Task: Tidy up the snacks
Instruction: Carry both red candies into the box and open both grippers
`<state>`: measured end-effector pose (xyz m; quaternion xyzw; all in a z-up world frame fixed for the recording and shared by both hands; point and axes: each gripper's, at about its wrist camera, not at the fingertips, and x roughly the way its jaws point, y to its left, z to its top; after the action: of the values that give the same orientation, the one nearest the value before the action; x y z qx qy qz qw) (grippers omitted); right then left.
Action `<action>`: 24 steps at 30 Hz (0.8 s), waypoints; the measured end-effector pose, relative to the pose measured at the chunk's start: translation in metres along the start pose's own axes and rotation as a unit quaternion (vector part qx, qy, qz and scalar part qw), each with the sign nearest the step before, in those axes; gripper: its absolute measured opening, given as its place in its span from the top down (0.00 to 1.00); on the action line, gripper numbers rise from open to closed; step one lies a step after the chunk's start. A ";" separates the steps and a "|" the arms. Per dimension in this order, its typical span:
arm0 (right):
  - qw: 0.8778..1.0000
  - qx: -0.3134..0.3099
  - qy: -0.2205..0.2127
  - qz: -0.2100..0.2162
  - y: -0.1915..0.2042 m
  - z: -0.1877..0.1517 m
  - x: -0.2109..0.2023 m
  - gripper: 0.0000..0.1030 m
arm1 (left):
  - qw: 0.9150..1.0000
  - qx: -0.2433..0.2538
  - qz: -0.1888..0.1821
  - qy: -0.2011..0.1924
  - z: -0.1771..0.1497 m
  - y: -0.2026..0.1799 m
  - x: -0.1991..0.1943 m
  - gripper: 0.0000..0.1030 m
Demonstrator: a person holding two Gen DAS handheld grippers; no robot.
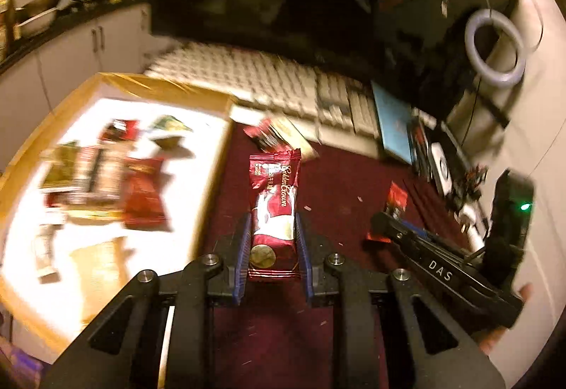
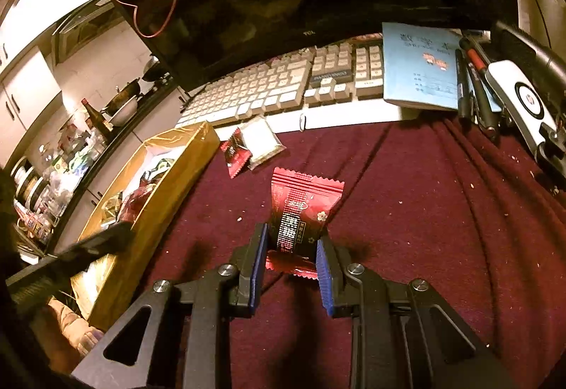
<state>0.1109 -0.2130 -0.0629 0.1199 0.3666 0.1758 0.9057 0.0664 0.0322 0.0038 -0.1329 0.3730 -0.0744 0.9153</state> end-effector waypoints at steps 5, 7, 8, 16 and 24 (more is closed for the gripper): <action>0.999 -0.033 0.013 -0.006 0.033 0.002 0.004 0.75 | 0.998 -0.042 0.048 -0.028 -0.002 0.053 -0.023 0.79; 0.999 -0.045 0.018 0.025 0.055 0.004 0.005 0.75 | 0.995 -0.069 0.063 -0.031 -0.003 0.080 -0.027 0.79; 0.997 -0.058 0.019 0.040 0.071 0.004 0.006 0.75 | 0.994 -0.079 0.068 -0.031 -0.003 0.091 -0.028 0.79; 0.974 -0.153 0.075 0.147 0.191 0.004 0.044 0.75 | 0.983 -0.149 0.101 -0.035 -0.006 0.169 -0.045 0.79; 0.964 -0.184 0.142 0.133 0.251 -0.001 0.099 0.75 | 0.981 -0.154 0.116 -0.010 -0.015 0.186 -0.037 0.79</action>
<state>0.1188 0.0559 -0.0384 -0.0272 0.4334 0.3739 0.8195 0.0362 0.2148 -0.0378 -0.2295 0.3835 0.0916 0.8899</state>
